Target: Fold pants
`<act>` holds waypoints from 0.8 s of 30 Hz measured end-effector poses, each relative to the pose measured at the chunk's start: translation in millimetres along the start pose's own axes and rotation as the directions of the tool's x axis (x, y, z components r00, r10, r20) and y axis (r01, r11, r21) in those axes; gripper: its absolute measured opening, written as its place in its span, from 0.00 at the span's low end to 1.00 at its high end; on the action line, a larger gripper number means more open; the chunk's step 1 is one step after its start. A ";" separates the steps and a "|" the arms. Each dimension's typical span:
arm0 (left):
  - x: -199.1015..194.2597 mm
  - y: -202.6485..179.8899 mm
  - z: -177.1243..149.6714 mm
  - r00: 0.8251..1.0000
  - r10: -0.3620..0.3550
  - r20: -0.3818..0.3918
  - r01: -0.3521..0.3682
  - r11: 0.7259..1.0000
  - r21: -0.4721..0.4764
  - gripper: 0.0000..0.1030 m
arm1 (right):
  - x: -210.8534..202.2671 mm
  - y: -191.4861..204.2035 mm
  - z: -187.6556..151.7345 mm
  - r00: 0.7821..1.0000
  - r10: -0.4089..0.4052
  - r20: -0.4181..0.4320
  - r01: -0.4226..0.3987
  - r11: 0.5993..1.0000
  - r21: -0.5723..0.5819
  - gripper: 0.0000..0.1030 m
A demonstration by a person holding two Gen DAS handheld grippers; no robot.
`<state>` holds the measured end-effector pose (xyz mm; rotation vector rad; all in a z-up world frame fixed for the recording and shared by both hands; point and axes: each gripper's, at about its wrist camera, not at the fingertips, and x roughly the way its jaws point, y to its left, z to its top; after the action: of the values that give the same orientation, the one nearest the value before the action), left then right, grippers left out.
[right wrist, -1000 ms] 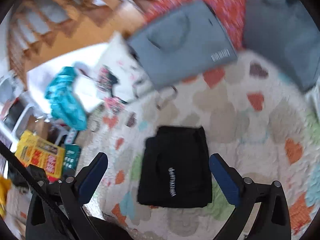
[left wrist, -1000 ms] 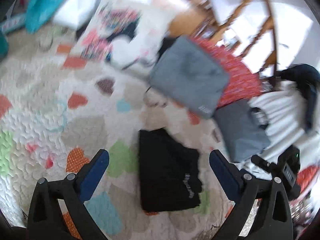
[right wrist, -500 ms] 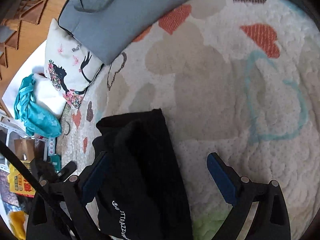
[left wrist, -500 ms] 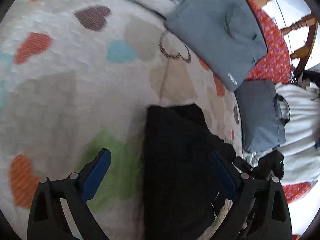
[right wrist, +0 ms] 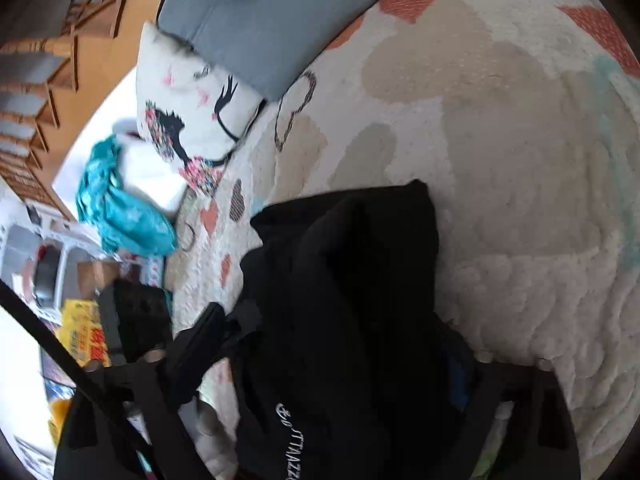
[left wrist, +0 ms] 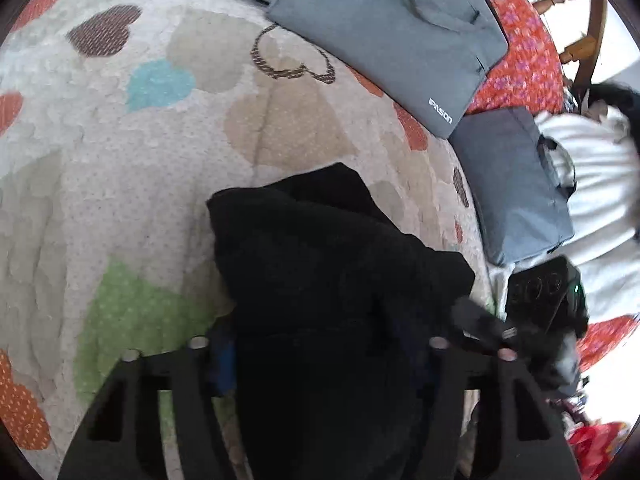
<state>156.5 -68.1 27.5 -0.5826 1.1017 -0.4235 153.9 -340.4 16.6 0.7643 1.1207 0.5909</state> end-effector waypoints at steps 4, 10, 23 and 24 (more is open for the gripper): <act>-7.1 11.8 2.6 0.998 -0.069 0.000 0.069 0.995 -0.070 0.39 | 4.3 0.5 -1.8 1.000 0.010 -0.016 -0.010 1.000 0.016 0.56; -20.7 8.0 9.0 0.995 -0.092 0.046 0.096 0.992 -0.080 0.37 | 3.2 17.0 1.1 1.000 0.022 0.014 -0.022 1.000 -0.002 0.54; -57.0 20.8 53.4 0.986 -0.065 0.151 0.077 0.994 -0.080 0.37 | 31.1 78.6 22.9 1.000 0.006 0.010 -0.005 0.992 -0.128 0.53; -56.1 24.2 57.3 0.987 -0.058 0.152 0.071 0.994 -0.085 0.37 | 35.8 79.5 26.1 1.000 0.002 0.008 -0.001 0.992 -0.129 0.53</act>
<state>187.5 -3.2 70.6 -0.7201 0.9639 -0.3811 187.1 -271.0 65.2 0.6552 1.0641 0.6549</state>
